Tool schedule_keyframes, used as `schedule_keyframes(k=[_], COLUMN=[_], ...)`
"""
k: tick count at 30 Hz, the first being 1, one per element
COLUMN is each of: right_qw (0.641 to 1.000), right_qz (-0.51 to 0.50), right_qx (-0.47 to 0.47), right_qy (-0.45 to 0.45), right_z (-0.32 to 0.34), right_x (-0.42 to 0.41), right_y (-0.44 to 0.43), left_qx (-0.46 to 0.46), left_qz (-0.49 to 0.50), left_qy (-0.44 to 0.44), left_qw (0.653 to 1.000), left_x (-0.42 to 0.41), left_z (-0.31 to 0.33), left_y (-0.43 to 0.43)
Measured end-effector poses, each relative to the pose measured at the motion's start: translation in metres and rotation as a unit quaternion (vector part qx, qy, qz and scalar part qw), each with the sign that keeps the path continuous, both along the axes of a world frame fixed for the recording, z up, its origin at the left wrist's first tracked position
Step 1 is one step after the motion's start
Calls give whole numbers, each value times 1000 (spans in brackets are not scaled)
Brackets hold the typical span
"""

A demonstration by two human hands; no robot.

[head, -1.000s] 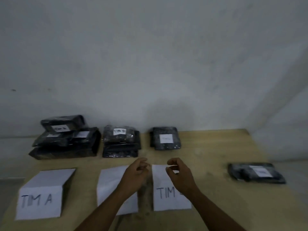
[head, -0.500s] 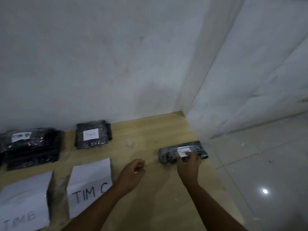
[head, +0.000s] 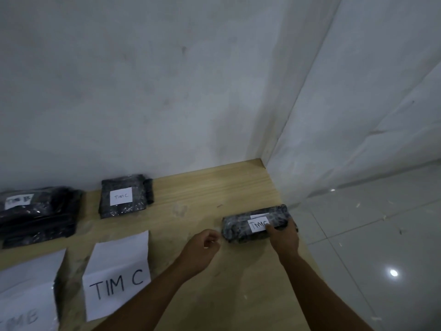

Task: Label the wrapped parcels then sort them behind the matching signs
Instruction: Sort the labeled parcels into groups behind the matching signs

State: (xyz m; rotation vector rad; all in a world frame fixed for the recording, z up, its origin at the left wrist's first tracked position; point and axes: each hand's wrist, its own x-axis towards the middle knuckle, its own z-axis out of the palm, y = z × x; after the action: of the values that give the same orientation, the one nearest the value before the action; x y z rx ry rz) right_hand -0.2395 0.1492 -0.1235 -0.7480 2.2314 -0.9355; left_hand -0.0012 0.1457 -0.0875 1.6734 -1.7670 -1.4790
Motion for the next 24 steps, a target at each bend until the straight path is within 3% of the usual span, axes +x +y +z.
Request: schedule_keyframes(k=[4, 11, 18, 24], right_qw=[998, 958, 940, 938], right_qz=[-28, 13, 60, 94], right_qx=[-13, -60, -81, -63], right_qy=[-63, -280, -325, -329], right_z=[-3, -3, 18, 17], right_x=[9, 59, 157, 241], right_y=[-1, -6, -39, -74], left_qx=[14, 46, 27, -10], left_qz=[16, 104, 240, 298], left_qy=[7, 58, 81, 91], left_qw=[1000, 992, 967, 950], left_x=[11, 49, 123, 196], left_z=[3, 10, 20, 26], left_y=[-1, -2, -13, -40])
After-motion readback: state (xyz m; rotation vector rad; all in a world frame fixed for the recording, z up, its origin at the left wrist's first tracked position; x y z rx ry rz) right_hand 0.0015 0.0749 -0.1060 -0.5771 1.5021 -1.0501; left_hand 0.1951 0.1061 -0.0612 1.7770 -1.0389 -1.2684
